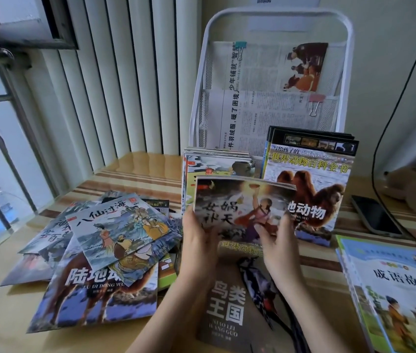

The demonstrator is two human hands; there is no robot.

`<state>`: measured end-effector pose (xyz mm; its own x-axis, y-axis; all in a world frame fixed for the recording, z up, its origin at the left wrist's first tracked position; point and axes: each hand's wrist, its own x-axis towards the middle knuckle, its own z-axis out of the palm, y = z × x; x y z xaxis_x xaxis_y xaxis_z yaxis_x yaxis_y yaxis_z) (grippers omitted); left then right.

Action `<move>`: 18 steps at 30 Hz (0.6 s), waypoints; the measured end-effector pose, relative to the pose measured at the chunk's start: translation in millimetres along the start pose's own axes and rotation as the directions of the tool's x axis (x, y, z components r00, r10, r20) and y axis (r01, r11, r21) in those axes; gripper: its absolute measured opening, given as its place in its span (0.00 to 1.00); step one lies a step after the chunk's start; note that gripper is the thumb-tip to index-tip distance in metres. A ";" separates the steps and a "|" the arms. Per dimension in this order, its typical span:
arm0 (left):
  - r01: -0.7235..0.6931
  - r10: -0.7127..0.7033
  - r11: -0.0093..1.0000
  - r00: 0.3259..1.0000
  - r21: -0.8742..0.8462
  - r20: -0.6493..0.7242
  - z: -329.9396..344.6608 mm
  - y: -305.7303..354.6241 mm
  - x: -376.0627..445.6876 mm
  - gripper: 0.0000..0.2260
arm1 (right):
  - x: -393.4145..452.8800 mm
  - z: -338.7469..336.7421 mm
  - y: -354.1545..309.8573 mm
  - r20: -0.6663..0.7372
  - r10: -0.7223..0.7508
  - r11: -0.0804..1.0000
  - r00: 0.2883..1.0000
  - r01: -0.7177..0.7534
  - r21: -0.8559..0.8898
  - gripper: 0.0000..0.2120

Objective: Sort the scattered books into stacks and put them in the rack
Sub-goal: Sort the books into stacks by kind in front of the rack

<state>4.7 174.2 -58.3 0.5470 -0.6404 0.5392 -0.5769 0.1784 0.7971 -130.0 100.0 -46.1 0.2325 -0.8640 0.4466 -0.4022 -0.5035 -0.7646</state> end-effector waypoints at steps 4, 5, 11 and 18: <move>-0.006 0.023 0.995 0.984 0.098 -0.174 -7.2 -0.8 55.4 0.27 | 55.6 31.2 -20.7 -0.063 -0.108 0.989 0.992 0.101 -0.108 0.21; 0.047 -0.025 0.992 0.983 0.120 -0.183 -5.1 -7.7 65.5 0.29 | 66.1 40.9 -21.3 -0.057 -0.109 0.986 0.992 0.100 -0.136 0.23; 0.266 -0.281 0.909 0.960 0.322 0.000 23.3 -58.2 61.5 0.38 | 52.2 93.7 20.4 -0.083 -0.026 0.983 0.996 0.011 -0.181 0.17; 0.238 -0.256 0.912 0.967 0.335 0.010 29.3 -59.9 58.0 0.48 | 55.2 95.8 22.6 -0.218 -0.029 0.959 0.975 -0.034 -0.282 0.19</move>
<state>53.2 104.4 -82.7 0.6703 -0.6720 0.3147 -0.5992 -0.2399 0.7638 -41.4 40.8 -83.2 0.0452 -0.8275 0.5597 -0.6430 -0.4529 -0.6176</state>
